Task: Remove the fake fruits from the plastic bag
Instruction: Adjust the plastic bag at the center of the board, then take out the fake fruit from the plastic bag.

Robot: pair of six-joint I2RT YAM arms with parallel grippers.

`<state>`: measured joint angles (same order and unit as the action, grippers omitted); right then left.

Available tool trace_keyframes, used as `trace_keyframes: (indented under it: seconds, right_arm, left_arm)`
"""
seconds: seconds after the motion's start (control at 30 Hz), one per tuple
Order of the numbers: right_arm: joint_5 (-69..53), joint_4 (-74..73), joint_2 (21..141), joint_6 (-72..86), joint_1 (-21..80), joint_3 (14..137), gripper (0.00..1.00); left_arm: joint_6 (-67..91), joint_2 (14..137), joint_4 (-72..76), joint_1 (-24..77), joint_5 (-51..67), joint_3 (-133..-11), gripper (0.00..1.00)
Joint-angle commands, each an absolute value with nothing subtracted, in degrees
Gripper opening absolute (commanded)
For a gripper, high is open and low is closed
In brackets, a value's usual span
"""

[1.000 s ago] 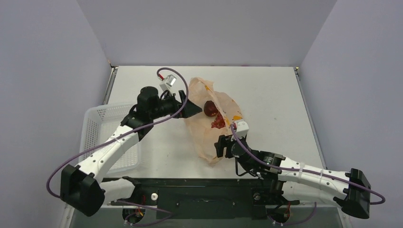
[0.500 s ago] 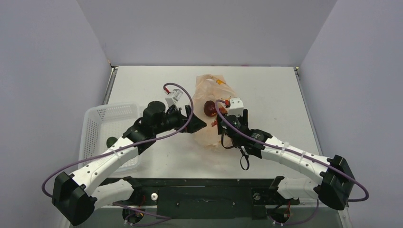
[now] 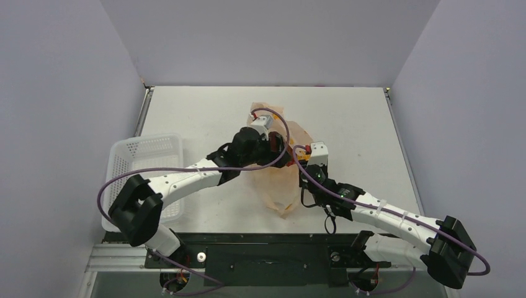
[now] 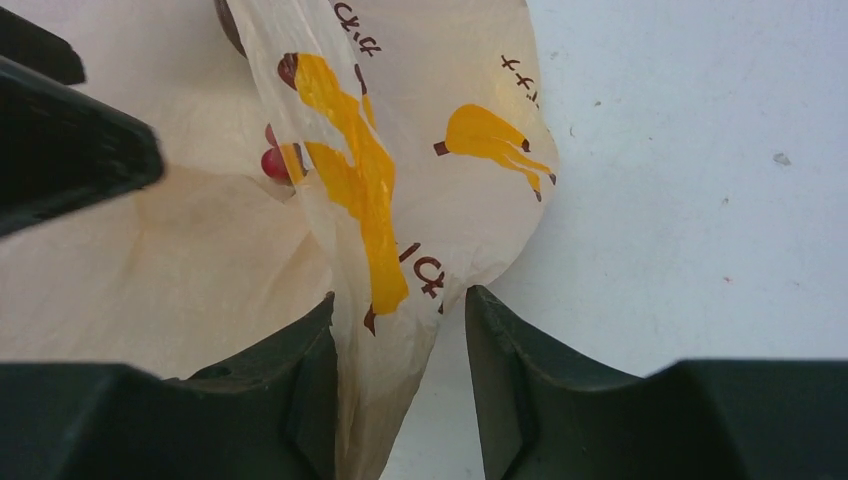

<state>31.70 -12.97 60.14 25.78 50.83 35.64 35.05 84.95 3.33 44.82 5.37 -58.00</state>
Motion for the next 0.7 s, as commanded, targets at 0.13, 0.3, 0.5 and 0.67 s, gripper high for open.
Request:
trace_keyframes:
  seconds: [0.13,0.3,0.5,0.67]
  right_arm:
    - [30.37,-7.64,59.32,25.15,47.72,34.00,0.39]
    - [28.27,-6.09,60.21,25.48,46.87,33.94,0.39]
    - [26.63,-4.39,61.04,25.48,45.98,33.31,0.39]
    - [24.80,-3.37,60.99,25.57,44.66,32.44,0.36]
  left_arm:
    - [30.29,91.87,7.13,47.24,-11.26,-63.45,0.83]
    - [26.73,96.37,7.96,46.93,-14.18,-65.08,0.87]
    - [24.48,104.00,7.61,45.33,-15.66,-70.72,0.90]
    - [23.19,108.53,8.18,44.49,-19.21,-74.87,0.92]
